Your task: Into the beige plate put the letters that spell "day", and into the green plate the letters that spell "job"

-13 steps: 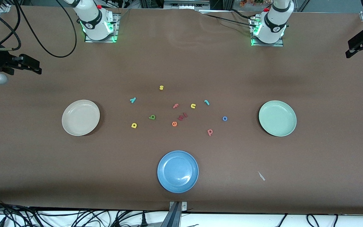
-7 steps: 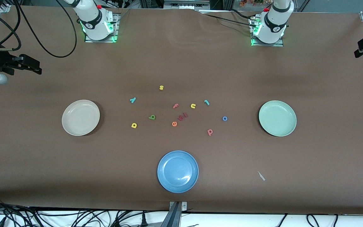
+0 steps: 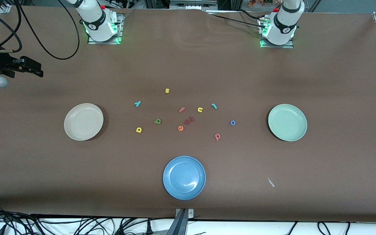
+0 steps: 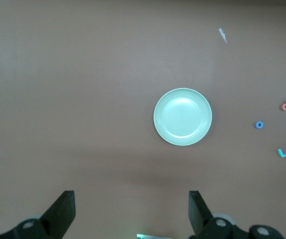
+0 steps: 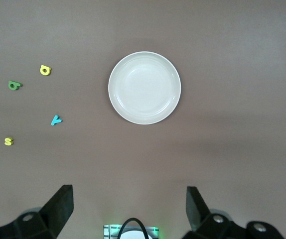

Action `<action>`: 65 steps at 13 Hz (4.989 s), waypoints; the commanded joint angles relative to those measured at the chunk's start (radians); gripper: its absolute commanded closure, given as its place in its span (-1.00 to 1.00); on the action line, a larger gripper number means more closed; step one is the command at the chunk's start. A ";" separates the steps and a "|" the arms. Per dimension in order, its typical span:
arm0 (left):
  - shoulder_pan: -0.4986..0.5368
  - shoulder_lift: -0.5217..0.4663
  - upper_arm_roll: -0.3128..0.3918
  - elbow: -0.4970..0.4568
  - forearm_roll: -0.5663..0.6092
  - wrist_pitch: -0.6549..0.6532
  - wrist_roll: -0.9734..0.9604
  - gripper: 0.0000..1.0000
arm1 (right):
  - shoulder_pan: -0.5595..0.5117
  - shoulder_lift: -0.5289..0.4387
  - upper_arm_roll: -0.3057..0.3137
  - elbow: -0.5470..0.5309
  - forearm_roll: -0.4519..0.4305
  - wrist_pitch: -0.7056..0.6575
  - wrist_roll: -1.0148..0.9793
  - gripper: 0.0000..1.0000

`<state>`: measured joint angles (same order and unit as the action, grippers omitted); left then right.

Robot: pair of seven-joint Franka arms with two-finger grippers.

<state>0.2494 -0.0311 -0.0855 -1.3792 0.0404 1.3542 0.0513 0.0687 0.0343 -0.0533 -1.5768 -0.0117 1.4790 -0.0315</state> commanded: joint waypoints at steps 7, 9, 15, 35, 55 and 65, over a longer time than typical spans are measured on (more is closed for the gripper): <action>0.001 0.054 -0.011 0.032 -0.054 0.005 0.010 -1.00 | -0.004 -0.001 0.003 0.005 0.006 -0.013 0.012 -1.00; 0.001 0.054 -0.013 0.032 -0.059 0.035 0.008 -1.00 | -0.004 -0.001 0.003 0.005 0.006 -0.013 0.012 -1.00; -0.027 0.126 -0.014 0.031 -0.128 0.052 0.012 -1.00 | -0.004 -0.001 0.003 0.005 0.006 -0.013 0.012 -1.00; -0.252 0.279 -0.053 -0.029 -0.111 0.072 -0.157 -1.00 | -0.004 -0.001 0.003 0.005 0.006 -0.013 0.012 -1.00; -0.539 0.688 -0.060 -0.309 -0.089 0.824 -0.706 -0.70 | 0.088 0.074 0.013 0.005 0.013 0.059 0.007 -1.00; -0.564 0.689 -0.060 -0.431 -0.088 0.974 -0.706 0.35 | 0.197 0.272 0.015 0.005 0.025 0.190 0.012 -1.00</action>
<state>-0.3046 0.6712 -0.1511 -1.7882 -0.0693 2.3170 -0.6404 0.2618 0.2327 -0.0349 -1.5840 -0.0052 1.6305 -0.0257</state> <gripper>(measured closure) 0.471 0.000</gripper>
